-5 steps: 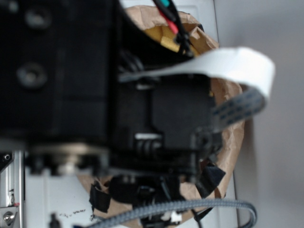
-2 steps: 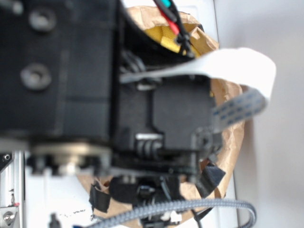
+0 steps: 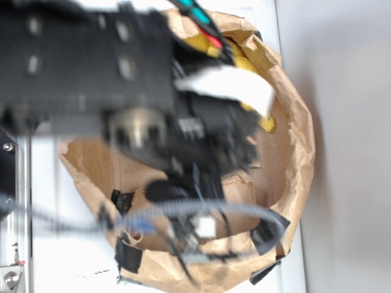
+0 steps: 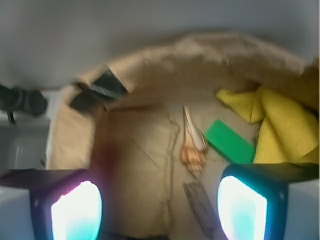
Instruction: Grab the shell.
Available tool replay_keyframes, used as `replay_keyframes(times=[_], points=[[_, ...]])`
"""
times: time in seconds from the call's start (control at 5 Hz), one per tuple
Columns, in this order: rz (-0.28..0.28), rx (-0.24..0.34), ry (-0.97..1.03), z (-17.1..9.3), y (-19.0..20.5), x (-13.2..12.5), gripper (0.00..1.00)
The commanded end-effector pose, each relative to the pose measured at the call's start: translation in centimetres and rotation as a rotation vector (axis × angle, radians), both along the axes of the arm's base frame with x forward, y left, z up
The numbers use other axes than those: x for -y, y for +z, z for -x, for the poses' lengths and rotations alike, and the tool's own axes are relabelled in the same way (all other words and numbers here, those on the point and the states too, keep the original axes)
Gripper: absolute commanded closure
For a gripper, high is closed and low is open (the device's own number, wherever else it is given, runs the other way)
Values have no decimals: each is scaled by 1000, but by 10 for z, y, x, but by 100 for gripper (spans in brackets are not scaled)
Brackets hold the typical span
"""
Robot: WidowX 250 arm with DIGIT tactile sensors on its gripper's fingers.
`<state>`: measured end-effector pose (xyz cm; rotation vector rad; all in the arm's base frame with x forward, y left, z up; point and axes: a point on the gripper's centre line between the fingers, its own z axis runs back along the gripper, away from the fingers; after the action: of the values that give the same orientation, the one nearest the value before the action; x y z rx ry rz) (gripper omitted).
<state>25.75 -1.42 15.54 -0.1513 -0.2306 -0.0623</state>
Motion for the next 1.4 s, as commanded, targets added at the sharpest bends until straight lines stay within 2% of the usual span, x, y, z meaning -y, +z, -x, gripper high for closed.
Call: replay_keyframes(times=[0.0,0.2,0.4,0.6,1.0,1.2], points=[[-88,-23,43,-10,-28,-21,0],[-110,-11,52,-14,-40,-18,0],[-109,-11,71,-27,-49,-15,0],[-121,-11,102,-40,-58,0,0],[-145,-5,146,-43,-86,20,0],[-159,-28,151,-50,-95,25,0]])
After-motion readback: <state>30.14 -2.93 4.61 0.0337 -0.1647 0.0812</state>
